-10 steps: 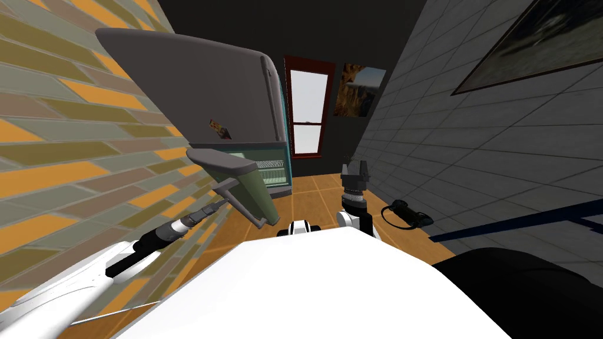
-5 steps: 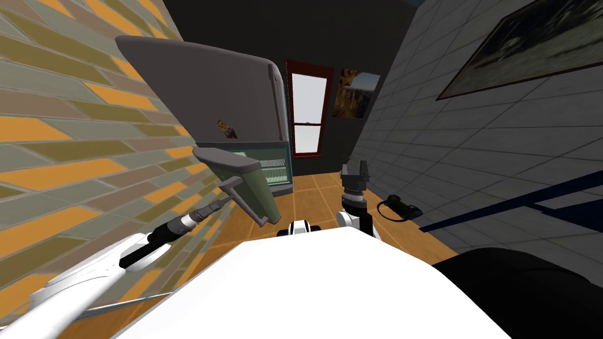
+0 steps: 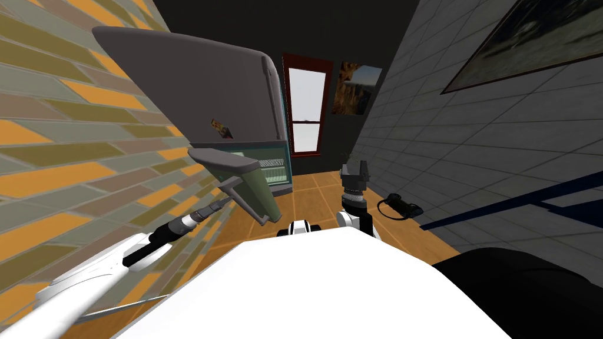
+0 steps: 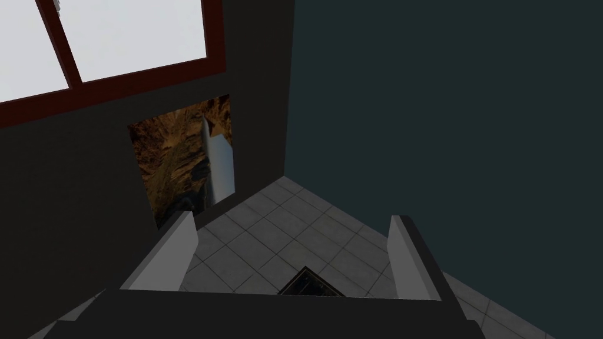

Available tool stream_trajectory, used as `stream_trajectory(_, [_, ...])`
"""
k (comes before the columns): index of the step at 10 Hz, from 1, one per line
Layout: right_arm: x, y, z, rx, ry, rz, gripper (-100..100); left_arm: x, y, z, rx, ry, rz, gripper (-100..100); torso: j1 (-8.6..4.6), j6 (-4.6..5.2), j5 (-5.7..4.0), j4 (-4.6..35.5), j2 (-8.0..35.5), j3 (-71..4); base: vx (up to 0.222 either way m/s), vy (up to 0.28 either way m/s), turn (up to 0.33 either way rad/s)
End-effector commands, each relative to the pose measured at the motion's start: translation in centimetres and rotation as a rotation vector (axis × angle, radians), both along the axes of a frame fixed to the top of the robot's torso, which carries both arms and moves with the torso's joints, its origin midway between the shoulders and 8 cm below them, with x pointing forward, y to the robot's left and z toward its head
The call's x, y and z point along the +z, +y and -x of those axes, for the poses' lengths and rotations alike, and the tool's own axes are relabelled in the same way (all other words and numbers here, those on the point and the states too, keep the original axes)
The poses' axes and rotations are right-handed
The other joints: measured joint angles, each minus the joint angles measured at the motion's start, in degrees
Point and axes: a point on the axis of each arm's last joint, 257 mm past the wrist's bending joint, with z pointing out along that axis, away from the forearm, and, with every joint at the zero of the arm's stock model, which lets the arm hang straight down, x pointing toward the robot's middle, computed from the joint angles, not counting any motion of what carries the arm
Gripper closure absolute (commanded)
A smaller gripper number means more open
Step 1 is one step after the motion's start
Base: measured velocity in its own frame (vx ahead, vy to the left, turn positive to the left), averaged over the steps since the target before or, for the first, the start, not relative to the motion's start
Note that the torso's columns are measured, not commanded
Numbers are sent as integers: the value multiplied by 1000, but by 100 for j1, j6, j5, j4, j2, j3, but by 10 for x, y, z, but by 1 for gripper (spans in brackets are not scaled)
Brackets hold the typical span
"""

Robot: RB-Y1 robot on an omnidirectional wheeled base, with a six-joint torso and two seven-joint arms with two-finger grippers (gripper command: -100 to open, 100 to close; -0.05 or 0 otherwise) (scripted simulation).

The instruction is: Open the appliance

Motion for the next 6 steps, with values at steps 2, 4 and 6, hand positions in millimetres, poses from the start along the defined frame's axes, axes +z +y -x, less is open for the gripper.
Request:
stream_trajectory(2, [0, 0, 0, 0, 0, 0, 0, 2, -8, 15, -63, 15, -11, 100, 13, -15, 56, -28, 58, 47, -140, 184, 82])
stream_trajectory(4, [0, 0, 0, 0, 0, 0, 0, 4, -12, 23, -94, 23, -16, 100, -33, 0, 49, -42, 26, 31, -100, 211, 65])
stream_trajectory(6, [0, 0, 0, 0, 0, 0, 0, 5, -16, 31, -126, 32, -21, 100, -66, 11, 38, -52, -5, 9, -86, 179, 61])
